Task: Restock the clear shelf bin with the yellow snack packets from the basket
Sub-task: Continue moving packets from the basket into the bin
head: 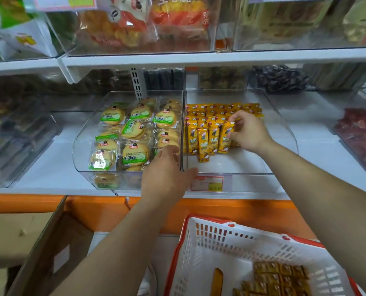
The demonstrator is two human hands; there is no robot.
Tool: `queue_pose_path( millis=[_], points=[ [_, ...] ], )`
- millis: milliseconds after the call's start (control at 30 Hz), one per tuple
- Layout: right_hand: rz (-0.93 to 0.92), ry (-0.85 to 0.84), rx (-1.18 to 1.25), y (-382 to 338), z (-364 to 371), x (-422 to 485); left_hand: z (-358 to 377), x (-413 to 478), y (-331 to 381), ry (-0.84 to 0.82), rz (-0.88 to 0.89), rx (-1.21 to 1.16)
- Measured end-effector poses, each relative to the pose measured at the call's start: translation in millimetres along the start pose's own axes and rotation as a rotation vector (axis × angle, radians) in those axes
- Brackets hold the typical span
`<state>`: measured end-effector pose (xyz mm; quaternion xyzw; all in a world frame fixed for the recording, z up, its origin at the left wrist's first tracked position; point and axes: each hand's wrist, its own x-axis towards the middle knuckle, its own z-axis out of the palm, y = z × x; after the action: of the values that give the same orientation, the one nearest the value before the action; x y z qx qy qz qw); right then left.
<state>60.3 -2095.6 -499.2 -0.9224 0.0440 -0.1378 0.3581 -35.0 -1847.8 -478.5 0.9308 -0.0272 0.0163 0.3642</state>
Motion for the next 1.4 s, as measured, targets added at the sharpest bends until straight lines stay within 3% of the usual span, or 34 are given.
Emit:
queue_pose_path(
  millis=[400,633,800,967,1067,1200,1400],
  points=[
    [0.08,0.029,-0.176,-8,12,-1,-2,1,4,-0.065,-0.029,0.074],
    [-0.026,-0.002,-0.106,-33,-46,-71,-17,-12,20,0.093,0.13,-0.054],
    [-0.09,-0.085,-0.033,-32,-83,-152,-5,-52,30,-0.067,0.235,-0.064],
    [0.038,-0.31,-0.031,23,-66,-219,43,-83,17,-0.312,0.264,0.112],
    [0.146,-0.482,-0.098,67,-35,-248,83,-94,-13,-0.482,0.161,0.291],
    [0.299,-0.657,-0.141,128,12,-276,150,-119,-61,-0.609,-0.08,0.299],
    [0.348,-0.714,-0.247,189,83,-310,241,-152,-136,-0.754,-0.304,0.275]
  ],
)
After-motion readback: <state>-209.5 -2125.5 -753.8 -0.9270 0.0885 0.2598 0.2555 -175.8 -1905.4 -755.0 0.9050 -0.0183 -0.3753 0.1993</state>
